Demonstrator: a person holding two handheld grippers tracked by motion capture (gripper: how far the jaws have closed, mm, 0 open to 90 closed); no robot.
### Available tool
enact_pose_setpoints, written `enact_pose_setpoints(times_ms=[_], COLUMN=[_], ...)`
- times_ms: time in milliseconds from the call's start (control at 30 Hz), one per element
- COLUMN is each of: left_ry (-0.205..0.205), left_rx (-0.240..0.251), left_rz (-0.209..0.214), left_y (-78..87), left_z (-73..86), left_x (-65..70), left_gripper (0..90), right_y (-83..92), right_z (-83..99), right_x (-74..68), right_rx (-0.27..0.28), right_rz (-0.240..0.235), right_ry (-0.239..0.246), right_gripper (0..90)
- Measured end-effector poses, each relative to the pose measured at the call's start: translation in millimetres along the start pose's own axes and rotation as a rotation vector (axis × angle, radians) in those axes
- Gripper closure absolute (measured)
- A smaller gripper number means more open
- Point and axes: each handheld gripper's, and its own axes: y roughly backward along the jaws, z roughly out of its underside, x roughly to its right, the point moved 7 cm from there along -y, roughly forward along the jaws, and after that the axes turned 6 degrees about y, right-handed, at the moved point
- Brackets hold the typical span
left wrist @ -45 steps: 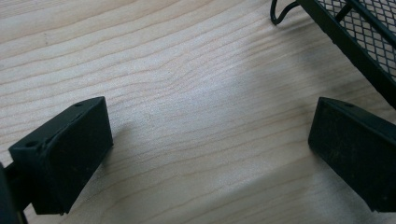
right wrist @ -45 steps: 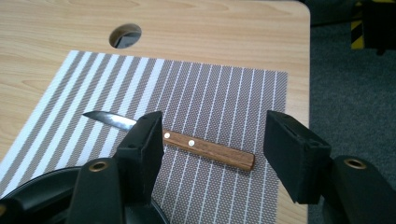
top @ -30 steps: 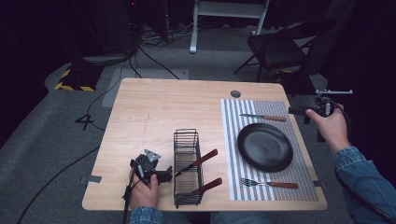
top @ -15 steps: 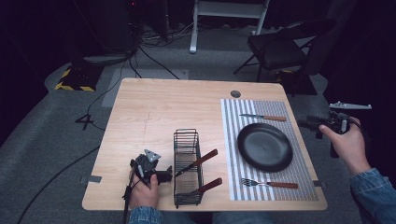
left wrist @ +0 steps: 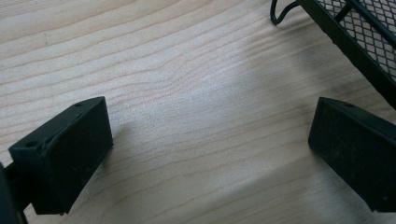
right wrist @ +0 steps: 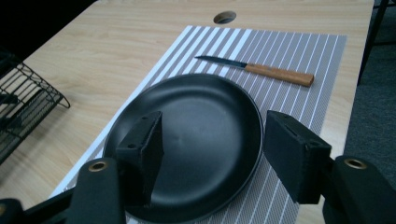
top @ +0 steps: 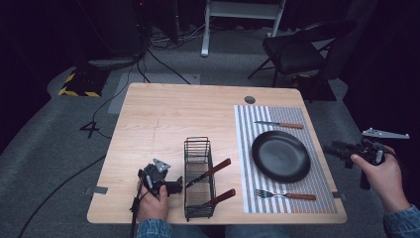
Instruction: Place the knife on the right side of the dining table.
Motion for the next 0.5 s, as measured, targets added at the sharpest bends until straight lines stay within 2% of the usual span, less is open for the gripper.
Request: enact_pose_setpoints(times_ms=[233,500], left_ry=[0.001,0.001], left_rx=[0.000,0.000], left_rz=[0.001,0.001], left_y=[-0.1,-0.1], left_z=[-0.1,-0.1], left_x=[0.1,0.1], left_gripper=[0.0,0.0], right_y=[2.5,-4.3], right_z=[18.9,46.2], right_x=[-0.1,-1.4], right_rx=[-0.016,-0.047], right_rz=[0.003,0.025], right_ry=[0.018,0.105], right_gripper=[37.7,37.3])
